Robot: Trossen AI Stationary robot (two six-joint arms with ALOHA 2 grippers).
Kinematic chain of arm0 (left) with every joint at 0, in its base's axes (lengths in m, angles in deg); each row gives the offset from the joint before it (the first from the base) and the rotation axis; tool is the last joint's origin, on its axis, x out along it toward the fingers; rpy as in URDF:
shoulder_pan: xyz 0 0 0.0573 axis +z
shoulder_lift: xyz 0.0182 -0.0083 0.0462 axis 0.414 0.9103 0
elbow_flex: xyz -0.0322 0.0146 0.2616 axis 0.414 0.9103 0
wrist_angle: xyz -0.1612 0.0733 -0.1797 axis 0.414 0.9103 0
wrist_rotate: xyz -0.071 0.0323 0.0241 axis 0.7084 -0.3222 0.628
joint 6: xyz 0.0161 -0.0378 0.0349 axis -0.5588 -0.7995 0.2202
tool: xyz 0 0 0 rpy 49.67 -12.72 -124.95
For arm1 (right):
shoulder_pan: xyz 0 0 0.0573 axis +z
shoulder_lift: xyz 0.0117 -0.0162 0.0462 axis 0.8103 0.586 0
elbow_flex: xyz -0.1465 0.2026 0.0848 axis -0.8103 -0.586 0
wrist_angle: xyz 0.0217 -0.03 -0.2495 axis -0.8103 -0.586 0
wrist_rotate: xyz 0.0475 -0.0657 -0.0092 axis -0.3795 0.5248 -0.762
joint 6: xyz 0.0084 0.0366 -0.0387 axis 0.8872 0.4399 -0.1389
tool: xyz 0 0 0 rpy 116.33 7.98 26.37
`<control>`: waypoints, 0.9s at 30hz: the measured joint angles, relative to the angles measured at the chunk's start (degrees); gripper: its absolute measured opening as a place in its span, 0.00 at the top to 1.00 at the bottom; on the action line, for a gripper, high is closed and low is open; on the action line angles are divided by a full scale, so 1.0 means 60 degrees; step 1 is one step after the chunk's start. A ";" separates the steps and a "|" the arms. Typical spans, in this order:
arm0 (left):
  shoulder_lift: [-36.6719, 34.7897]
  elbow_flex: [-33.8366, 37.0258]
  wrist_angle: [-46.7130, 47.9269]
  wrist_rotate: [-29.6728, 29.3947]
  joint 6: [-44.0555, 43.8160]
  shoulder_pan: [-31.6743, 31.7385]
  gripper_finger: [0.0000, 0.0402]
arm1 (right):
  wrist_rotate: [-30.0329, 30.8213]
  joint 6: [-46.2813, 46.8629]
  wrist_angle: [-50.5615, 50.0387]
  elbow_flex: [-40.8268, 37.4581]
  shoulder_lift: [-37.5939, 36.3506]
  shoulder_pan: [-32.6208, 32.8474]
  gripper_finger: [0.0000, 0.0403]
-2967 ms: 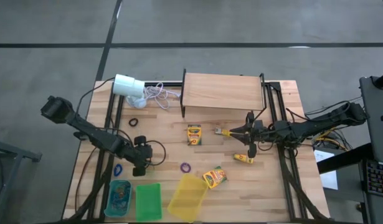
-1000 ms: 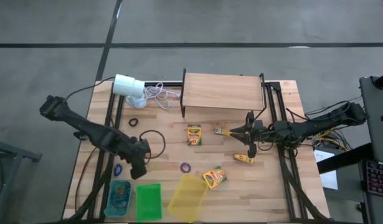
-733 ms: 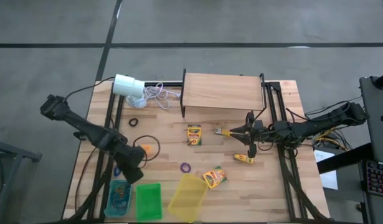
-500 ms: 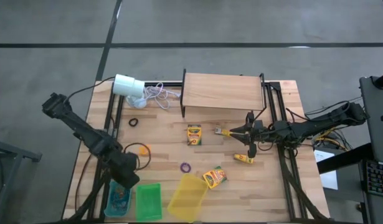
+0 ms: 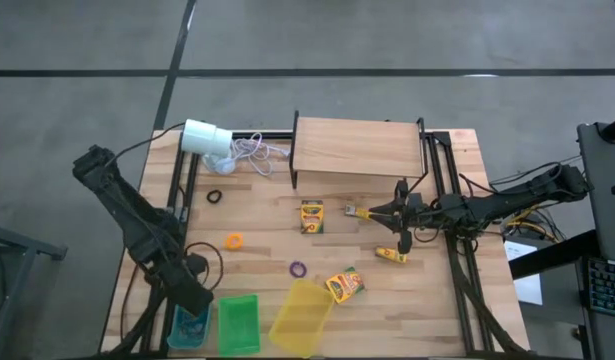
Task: Pick & Place Office Desk Supplies
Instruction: Put the green rubberband into the blue bin, then put the crayon box into the yellow bin
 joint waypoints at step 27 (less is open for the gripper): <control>0.0000 0.1788 -0.2352 0.0726 0.0024 -0.0197 0.74 | -0.0002 0.0000 -0.0002 0.0000 0.0000 -0.0002 0.83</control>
